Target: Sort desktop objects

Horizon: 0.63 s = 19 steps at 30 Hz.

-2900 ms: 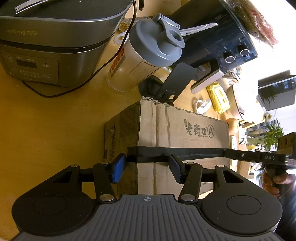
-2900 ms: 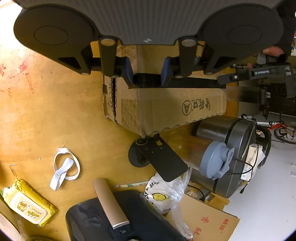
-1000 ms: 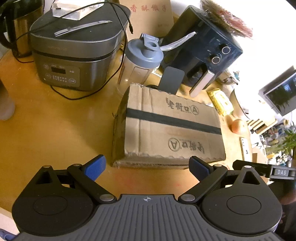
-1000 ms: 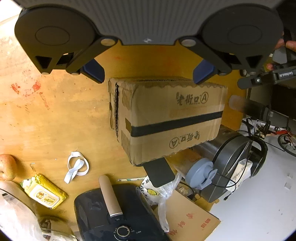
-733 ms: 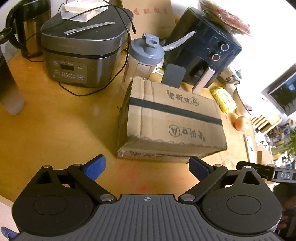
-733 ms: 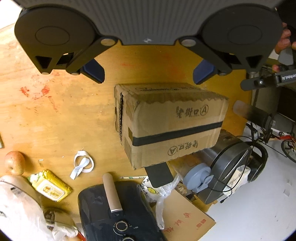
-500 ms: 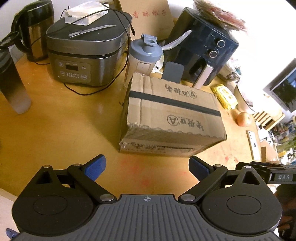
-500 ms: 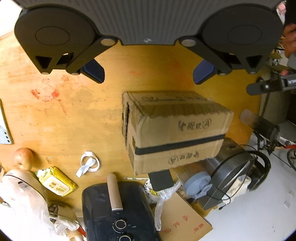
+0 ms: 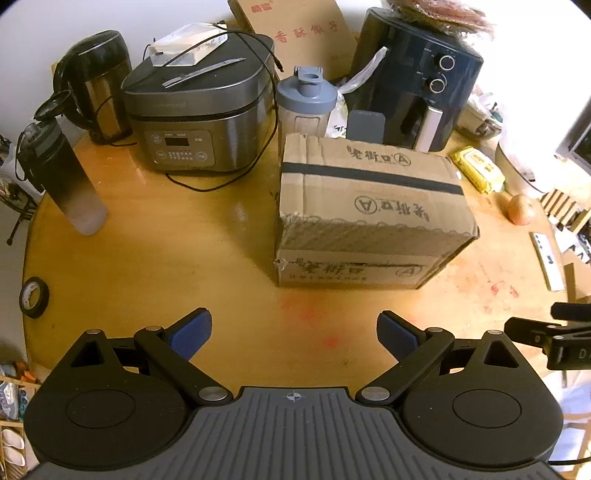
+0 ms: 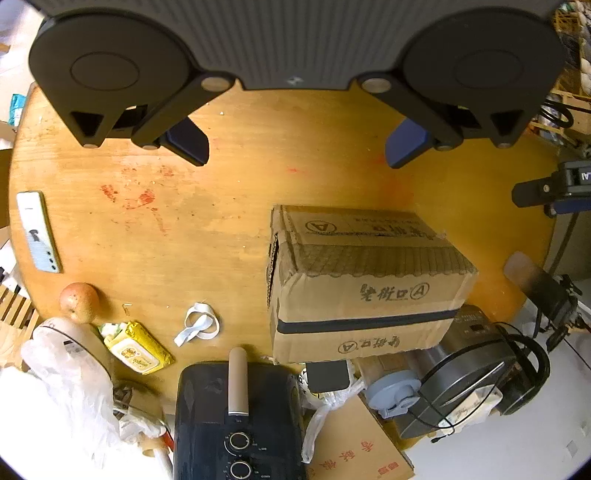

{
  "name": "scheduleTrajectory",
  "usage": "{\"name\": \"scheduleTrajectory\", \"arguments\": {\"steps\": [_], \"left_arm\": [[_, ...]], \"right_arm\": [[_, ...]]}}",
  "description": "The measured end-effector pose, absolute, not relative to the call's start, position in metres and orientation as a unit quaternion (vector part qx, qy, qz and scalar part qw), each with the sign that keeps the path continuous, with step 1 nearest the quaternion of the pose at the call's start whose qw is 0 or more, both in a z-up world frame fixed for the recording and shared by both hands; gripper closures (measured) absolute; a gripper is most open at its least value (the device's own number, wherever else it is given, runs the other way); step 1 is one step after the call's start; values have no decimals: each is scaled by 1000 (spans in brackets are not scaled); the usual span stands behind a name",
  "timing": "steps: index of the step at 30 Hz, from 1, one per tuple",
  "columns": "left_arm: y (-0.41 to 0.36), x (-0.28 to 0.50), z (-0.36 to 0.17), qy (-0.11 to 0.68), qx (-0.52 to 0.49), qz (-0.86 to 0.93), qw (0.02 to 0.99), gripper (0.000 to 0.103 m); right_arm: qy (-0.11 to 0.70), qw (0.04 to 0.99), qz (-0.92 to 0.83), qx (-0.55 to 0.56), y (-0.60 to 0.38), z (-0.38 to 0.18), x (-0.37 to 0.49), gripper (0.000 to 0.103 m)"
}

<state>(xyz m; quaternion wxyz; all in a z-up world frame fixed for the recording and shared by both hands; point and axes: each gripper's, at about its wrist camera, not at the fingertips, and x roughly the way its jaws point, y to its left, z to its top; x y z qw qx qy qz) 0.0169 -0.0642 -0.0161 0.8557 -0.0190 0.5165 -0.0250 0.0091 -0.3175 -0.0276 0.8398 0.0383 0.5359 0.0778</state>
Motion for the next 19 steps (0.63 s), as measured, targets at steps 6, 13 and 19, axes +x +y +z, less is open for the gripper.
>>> {"name": "scheduleTrajectory", "arguments": {"steps": [6,13,19], "left_arm": [[-70,7,-19,514,-7,-30,857,4],[-74,4,-23,516,9,-24,856,4],[-75,3,-27,513,22,-16,858,4]], "right_arm": [[529,846,66,15,-313,-26,-1,0],[525,849,62,1,-307,-27,-8,0],[531,845,63,3,-304,-31,-11,0]]}}
